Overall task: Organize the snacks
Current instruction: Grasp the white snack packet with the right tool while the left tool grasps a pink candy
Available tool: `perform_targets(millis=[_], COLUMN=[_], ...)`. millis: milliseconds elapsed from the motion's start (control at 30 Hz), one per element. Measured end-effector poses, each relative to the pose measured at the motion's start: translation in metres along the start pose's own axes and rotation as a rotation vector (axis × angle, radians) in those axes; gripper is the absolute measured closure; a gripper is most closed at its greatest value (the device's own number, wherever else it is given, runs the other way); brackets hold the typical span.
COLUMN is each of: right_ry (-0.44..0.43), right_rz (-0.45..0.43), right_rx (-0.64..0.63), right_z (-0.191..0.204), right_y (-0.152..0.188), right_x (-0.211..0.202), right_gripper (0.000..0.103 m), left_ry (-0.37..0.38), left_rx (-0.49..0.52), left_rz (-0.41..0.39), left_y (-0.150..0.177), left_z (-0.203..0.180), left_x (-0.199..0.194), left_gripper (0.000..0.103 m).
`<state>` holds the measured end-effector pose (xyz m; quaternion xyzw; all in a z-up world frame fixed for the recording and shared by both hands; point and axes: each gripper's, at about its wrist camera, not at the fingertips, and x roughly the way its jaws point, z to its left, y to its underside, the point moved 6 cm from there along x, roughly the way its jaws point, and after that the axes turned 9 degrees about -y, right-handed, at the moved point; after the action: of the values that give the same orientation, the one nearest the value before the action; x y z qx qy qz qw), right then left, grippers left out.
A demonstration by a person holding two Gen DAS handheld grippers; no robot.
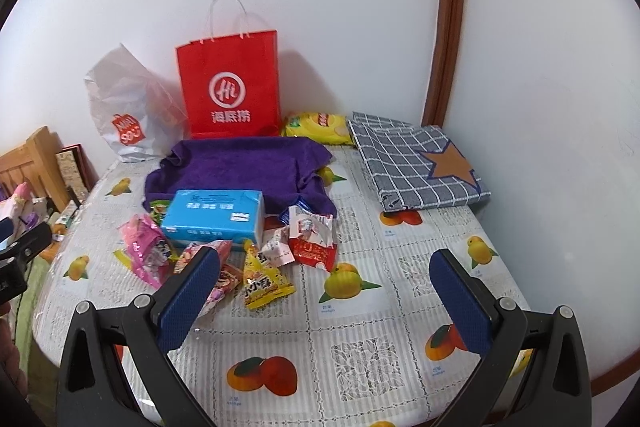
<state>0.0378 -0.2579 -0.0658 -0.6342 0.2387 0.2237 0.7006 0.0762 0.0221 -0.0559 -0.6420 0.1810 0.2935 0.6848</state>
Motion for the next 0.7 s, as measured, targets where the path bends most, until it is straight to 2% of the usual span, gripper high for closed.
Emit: perform_targets(millis=[200, 400, 633, 700], right_ry=[-0.049, -0.054, -0.087, -0.096], right_rz=[0.042, 0.095, 0.188, 0.194], right_rx=[-0.012, 0.028, 0.048, 0.053], right_z=[-0.003, -0.016, -0.02, -0.019], right_y=[0.004, 0.005, 0.003, 0.002], right_x=[0.041, 0.087, 0.154, 0.171], right_gripper=[0.0, 0.001, 0.016, 0.018], left_ry=[-0.006, -0.004, 0.028, 0.031], left_rx=[-0.006, 0.003, 0.02, 0.01], left_rz=[0.053, 0.104, 0.16, 0.177], left_y=[0.002, 0.003, -0.001, -0.003], left_z=[0.005, 0.003, -0.001, 0.0], left_x=[0.04, 0.083, 0.133, 0.144], left_gripper=[0.0, 0.0, 0.002, 0.002])
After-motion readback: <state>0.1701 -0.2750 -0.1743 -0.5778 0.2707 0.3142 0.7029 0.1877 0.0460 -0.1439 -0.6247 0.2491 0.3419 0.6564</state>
